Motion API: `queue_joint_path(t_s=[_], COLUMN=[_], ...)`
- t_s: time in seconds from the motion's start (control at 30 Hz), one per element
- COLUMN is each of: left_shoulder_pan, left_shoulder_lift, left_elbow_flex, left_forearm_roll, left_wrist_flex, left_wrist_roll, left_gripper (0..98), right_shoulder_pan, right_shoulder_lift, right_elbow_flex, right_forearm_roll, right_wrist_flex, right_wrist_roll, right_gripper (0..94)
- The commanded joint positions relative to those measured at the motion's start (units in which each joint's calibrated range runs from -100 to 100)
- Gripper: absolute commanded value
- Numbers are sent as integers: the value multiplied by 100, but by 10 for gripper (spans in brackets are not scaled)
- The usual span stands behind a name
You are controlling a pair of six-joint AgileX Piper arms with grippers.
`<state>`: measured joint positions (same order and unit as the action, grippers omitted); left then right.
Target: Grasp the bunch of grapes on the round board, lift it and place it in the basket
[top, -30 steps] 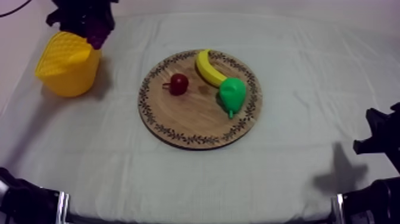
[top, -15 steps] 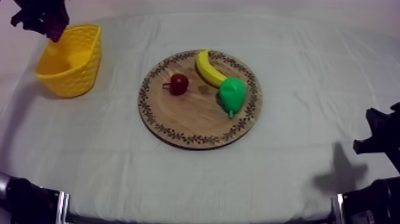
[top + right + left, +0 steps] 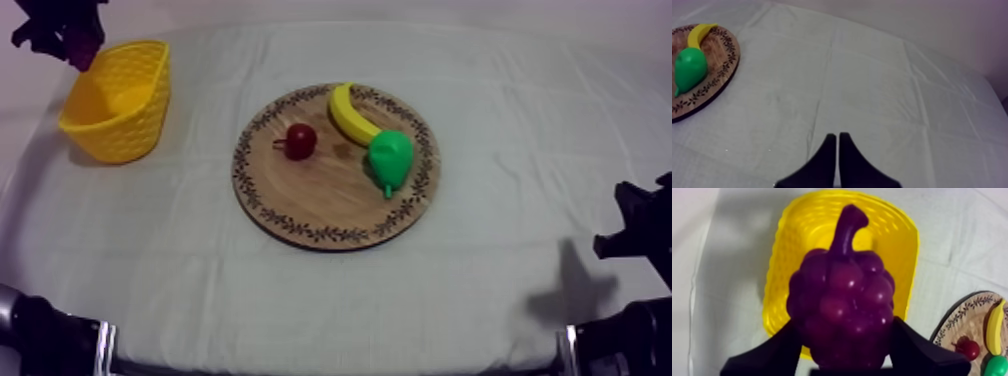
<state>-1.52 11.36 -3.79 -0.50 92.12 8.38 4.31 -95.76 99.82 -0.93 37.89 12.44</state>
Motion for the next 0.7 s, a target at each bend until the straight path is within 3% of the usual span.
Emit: queue_joint_path(t_s=[0.0,0.67], left_shoulder_pan=[19,47], left_shoulder_lift=[78,1332], left_elbow_flex=[-6,-225], left_forearm_roll=[-15,-41], left_wrist_flex=[-5,-362], left_wrist_roll=[9,48], left_gripper=[463,467], right_shoulder_pan=[-2,-2], right_shoulder_lift=[0,0], right_elbow_flex=[-4,-4], right_forearm_roll=[-2,-2], right_wrist_flex=[2,2], right_wrist_roll=[-1,-1], right_gripper=[3,3])
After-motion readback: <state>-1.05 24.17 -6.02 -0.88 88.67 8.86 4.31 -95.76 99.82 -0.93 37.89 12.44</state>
